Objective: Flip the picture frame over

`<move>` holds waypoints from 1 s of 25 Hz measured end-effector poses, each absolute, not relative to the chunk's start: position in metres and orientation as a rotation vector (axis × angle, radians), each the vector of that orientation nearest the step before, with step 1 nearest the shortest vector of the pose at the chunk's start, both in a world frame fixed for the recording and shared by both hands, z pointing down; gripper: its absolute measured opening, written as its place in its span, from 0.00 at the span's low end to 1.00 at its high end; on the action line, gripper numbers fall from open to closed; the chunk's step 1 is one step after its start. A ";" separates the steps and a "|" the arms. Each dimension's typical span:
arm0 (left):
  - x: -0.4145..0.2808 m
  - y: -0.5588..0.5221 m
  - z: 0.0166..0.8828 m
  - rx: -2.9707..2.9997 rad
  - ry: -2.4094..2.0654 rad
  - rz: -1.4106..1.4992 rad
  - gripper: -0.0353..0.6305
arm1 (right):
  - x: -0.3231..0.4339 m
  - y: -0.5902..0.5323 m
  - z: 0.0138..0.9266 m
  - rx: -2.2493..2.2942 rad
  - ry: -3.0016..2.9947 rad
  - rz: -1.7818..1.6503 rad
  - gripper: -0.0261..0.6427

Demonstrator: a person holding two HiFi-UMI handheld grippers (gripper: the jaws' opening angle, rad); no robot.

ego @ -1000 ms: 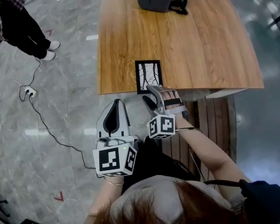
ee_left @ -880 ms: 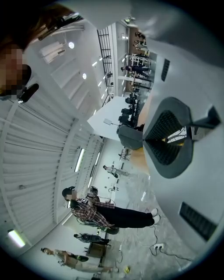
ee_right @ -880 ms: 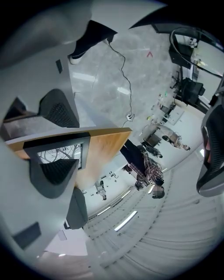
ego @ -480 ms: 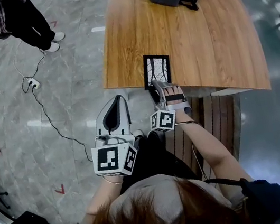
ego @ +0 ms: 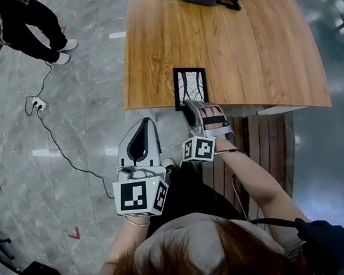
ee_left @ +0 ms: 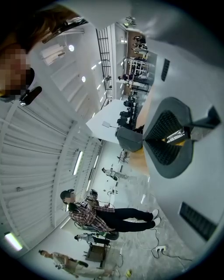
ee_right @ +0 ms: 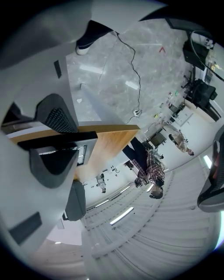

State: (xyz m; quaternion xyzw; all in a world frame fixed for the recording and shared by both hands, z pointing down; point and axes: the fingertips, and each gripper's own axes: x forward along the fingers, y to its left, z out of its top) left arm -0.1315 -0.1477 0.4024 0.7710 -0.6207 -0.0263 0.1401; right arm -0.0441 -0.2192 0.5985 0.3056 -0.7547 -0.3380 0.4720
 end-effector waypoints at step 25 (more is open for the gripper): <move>-0.116 -0.166 0.389 2.289 -1.735 -0.087 0.06 | 0.004 -0.268 0.456 1.885 -2.467 0.328 0.17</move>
